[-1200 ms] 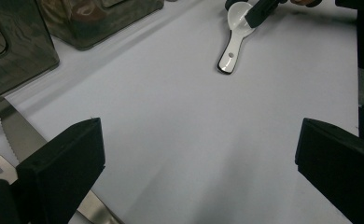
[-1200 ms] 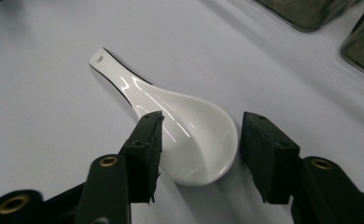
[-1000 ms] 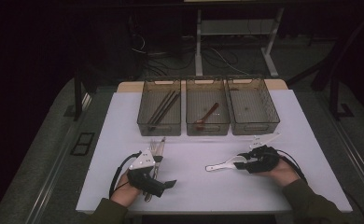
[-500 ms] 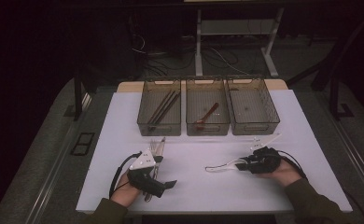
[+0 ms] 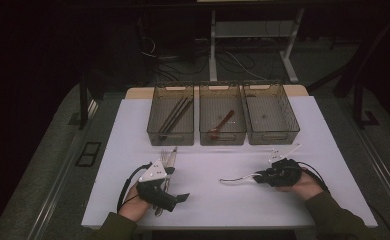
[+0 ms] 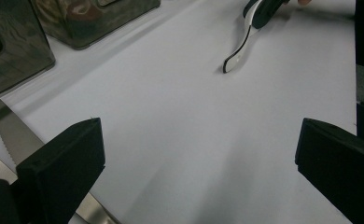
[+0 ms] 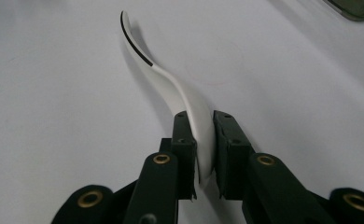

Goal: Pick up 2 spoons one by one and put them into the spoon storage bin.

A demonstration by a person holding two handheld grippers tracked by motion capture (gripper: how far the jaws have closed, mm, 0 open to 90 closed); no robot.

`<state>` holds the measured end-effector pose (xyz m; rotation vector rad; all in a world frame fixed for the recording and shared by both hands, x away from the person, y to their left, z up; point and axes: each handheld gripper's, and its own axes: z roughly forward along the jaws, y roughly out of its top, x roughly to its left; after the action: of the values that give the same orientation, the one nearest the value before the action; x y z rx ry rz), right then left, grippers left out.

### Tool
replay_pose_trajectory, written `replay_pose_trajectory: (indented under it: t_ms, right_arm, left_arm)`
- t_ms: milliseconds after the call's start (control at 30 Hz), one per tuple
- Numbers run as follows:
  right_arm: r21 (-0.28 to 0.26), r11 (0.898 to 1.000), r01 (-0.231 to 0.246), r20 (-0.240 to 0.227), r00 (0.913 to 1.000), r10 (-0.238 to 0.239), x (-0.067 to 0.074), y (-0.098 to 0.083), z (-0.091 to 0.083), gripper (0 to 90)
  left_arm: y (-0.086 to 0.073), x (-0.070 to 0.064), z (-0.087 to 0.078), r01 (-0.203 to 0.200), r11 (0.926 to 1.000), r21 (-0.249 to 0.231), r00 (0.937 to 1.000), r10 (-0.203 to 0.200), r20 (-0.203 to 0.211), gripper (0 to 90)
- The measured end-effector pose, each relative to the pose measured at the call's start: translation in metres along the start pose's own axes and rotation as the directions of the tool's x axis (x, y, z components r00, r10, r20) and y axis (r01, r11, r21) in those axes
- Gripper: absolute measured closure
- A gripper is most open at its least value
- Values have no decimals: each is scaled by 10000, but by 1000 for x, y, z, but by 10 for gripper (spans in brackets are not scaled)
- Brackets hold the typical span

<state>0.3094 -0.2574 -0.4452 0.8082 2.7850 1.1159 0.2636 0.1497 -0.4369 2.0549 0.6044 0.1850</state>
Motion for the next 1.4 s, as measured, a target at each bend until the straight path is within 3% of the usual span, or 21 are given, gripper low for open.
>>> replay_pose_trajectory:
  t_ms: [267, 700, 1400]
  right_arm:
    - [-188, 9998, -56, -103, 9999, 54, 2, 2, -2, 794]
    - [-772, 9958, -498, 137, 9986, 510, -1, 6, -12, 798]
    - [-1946, 9739, -1172, 531, 9901, 1298, -18, 29, -29, 800]
  left_arm:
    - [0, 0, 0, -8, 10000, 33, 10000, 8, 0, 6]
    - [0, 0, 0, -11, 10000, 2, 10000, 11, -4, 6]
    - [0, 0, 0, -1, 10000, 10, 10000, 1, -7, 6]
